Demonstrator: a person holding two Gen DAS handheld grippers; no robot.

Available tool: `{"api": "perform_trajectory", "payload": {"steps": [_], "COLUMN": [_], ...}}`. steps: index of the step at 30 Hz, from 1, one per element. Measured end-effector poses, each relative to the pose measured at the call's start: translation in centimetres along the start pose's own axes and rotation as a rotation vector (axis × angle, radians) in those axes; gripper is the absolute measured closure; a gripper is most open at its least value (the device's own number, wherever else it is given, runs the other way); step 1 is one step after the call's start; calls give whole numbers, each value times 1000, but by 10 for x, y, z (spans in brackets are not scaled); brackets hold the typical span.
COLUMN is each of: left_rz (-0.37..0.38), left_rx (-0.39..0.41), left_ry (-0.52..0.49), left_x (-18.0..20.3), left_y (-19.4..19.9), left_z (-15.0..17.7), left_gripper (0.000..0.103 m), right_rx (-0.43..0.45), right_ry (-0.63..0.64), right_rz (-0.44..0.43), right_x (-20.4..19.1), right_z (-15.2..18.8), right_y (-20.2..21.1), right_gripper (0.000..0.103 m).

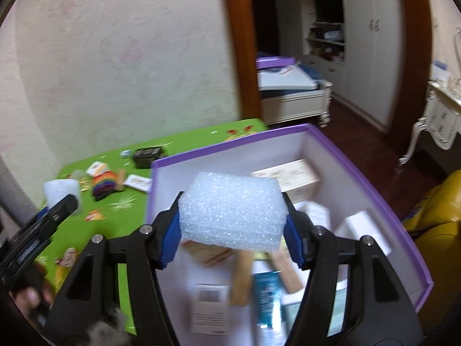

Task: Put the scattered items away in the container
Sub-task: 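Carry the white foam block into the purple box and open the right gripper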

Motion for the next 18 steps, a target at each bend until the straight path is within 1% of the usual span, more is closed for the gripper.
{"api": "perform_trajectory", "payload": {"steps": [5, 7, 10, 12, 13, 14, 15, 16, 18], "left_rz": [109, 146, 196, 250, 286, 324, 361, 381, 413], "left_rx": [87, 115, 149, 142, 134, 121, 98, 78, 53], "left_ry": [-151, -194, -262, -307, -327, -346, -361, -366, -359], "left_x": [64, 81, 107, 124, 131, 138, 145, 149, 150], "left_y": [9, 13, 15, 11, 8, 5, 1, -3, -9], "left_z": [-16, -19, -21, -18, -15, -12, -7, -3, 1], "left_gripper": [40, 40, 40, 39, 36, 28, 21, 18, 18], "right_rx": [62, 80, 106, 121, 124, 125, 125, 126, 126], "right_ry": [-132, -209, -289, -339, -358, -386, -411, -423, -426], "right_rz": [3, 13, 21, 35, 40, 43, 47, 51, 52], "right_x": [23, 38, 53, 63, 66, 71, 75, 77, 78], "right_z": [-11, -13, -15, -15, -15, -15, -14, -14, -14], "right_y": [10, 15, 21, 25, 26, 27, 28, 28, 29], "right_gripper": [39, 39, 39, 38, 36, 28, 22, 20, 18]}}
Point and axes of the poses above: each gripper's, at about its wrist camera, not at the fingertips, and y roughly against the way its jaws point, x to its right, z to its underside, the point moved 8 cm from there along -y, roughly the way its jaws point, and after that the axes turned 8 degrees about -y, right-handed, at the moved point
